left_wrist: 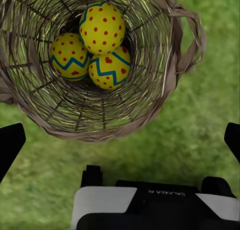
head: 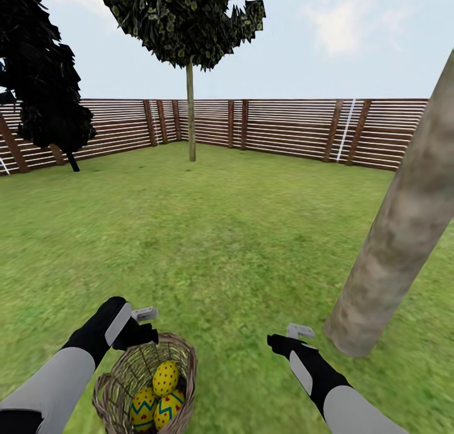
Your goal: Take the three Easter eggs out of the wicker basket on the lawn in the garden, then place them on the lawn next to a single tree (choose any tree) so that all three eggs are next to the same tree and none are left in the basket.
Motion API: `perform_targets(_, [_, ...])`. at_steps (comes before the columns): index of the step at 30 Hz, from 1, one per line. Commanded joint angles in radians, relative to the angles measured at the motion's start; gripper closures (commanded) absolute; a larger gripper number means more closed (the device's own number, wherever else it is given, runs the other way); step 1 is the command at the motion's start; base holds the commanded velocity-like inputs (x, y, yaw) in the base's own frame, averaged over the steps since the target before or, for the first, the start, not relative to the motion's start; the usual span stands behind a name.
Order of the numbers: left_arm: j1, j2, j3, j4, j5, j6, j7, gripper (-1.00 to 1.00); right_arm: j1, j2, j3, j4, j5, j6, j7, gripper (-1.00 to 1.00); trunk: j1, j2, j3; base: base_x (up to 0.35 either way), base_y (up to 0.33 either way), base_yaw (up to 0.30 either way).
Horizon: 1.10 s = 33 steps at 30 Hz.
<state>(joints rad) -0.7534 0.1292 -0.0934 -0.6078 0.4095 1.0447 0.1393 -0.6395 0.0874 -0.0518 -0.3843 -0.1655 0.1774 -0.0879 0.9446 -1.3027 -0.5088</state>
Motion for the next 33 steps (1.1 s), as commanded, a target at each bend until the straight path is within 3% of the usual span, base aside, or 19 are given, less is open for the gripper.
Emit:
perform_targets(1, [0.0, 0.001, -0.006, -0.001, 0.011, 0.002, 0.009, -1.0, 0.0, 0.001, -0.004, -0.002, -0.005, 0.005, -0.002, -1.0, -0.004, 0.007, 0.002, 0.0, 0.0, 0.0])
perform_targets(18, [0.0, 0.0, -0.006, -0.002, 0.011, 0.002, 0.01, -1.0, 0.0, 0.003, -0.003, -0.001, -0.006, 0.004, -0.003, -1.0, -0.069, 0.126, 0.055, 0.0, 0.0, 0.15])
perform_targets(33, [0.0, 0.0, -0.005, -0.008, 0.012, 0.002, 0.009, -1.0, 0.0, 0.003, -0.003, 0.002, -0.005, 0.005, -0.003, -1.0, -0.069, 0.126, 0.055, 0.054, 0.017, 0.009])
